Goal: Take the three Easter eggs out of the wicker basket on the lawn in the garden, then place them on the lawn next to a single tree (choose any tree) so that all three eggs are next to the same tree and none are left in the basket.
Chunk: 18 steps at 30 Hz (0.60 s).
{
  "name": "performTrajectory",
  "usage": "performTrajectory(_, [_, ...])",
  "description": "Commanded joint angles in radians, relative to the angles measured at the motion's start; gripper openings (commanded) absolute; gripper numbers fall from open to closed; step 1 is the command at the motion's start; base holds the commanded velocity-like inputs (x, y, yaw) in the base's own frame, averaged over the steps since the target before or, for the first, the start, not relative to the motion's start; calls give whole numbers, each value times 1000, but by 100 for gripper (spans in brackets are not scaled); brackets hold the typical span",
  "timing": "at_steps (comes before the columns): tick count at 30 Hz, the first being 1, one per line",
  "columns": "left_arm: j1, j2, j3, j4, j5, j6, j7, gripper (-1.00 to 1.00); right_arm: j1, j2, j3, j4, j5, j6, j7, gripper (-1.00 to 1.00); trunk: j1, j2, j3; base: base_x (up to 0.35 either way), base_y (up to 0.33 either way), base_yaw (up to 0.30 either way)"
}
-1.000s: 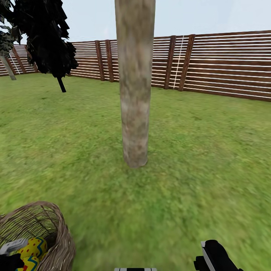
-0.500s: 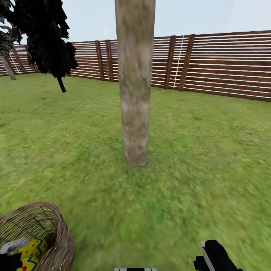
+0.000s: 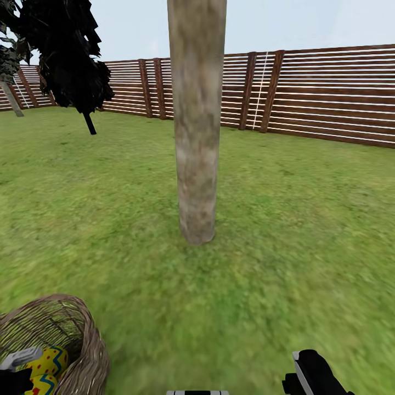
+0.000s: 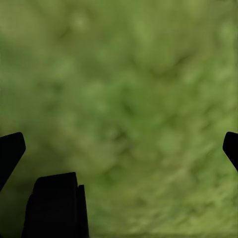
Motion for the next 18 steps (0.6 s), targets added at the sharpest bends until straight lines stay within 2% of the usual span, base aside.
performTrajectory(1, [1, -4, 1, 10, -3, 6, -2, -100, 0, 0, 0, -1, 3, 4, 1, 100, 0, 0, -1, 0, 0, 0])
performTrajectory(4, [1, -19, 1, 10, -5, 6, -1, -100, 0, 0, 0, -1, 3, 4, 1, 100, 0, 0, -1, 0, 0, 0])
performTrajectory(10, [1, -23, 0, 11, -5, 6, -1, -100, 0, -1, 0, -1, 4, 0, 2, 100, 0, 0, -1, 0, 0, 0])
performTrajectory(16, [1, -37, 0, 12, -8, 7, 2, -100, 0, -1, 0, 0, 3, -19, 3, 100, 0, 0, -1, 0, 0, 0])
performTrajectory(18, [1, -37, 0, 13, -8, 7, 2, -100, 0, -1, 0, 1, 3, -19, 1, 100, -1, 0, 7, 0, 0, 0])
